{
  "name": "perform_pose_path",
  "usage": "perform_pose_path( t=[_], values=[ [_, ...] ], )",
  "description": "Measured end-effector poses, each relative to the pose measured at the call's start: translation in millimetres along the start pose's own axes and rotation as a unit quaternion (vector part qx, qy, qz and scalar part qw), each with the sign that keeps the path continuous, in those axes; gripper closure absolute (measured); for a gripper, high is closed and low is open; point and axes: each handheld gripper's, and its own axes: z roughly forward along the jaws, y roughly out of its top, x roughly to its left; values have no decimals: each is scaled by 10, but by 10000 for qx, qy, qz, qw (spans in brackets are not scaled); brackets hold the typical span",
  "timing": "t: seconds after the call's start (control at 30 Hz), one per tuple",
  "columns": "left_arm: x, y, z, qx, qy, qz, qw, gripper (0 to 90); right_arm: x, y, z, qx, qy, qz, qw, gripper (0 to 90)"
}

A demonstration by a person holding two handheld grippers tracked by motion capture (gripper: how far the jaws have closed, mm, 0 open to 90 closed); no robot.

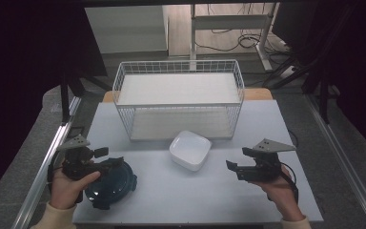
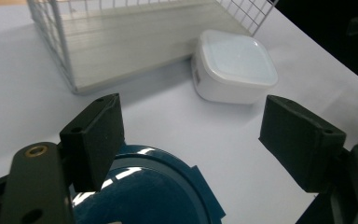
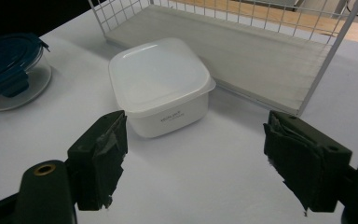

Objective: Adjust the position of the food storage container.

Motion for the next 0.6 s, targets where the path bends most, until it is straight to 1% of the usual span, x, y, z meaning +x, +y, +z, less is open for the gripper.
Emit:
perform_pose_path(
  t=[0.1, 0.23, 0.37, 0.43, 0.53, 0.6],
  values=[
    [4, -5, -15, -2, -30, -6, 10000, 215, -1, -5, 5, 2, -24, 14, 10000, 213],
    [3, -6, 6, 19, -30, -21, 10000, 218, -4, -17, 20, 48, 3, -24, 10000, 213],
    [11, -15, 31, 35, 7, -39, 10000, 223, -21, -31, 28, 63, 5, 8, 10000, 214],
    [24, -18, 18, 45, 22, -40, 10000, 225, -26, -40, 24, 73, -9, 8, 10000, 214],
    [74, -30, -71, -28, 107, -98, 9999, 231, -25, -45, 4, 59, -19, 19, 10000, 215],
    [94, -35, -93, -44, 126, -127, 9998, 233, -26, -43, 0, 53, -30, 15, 10000, 215]
  ],
)
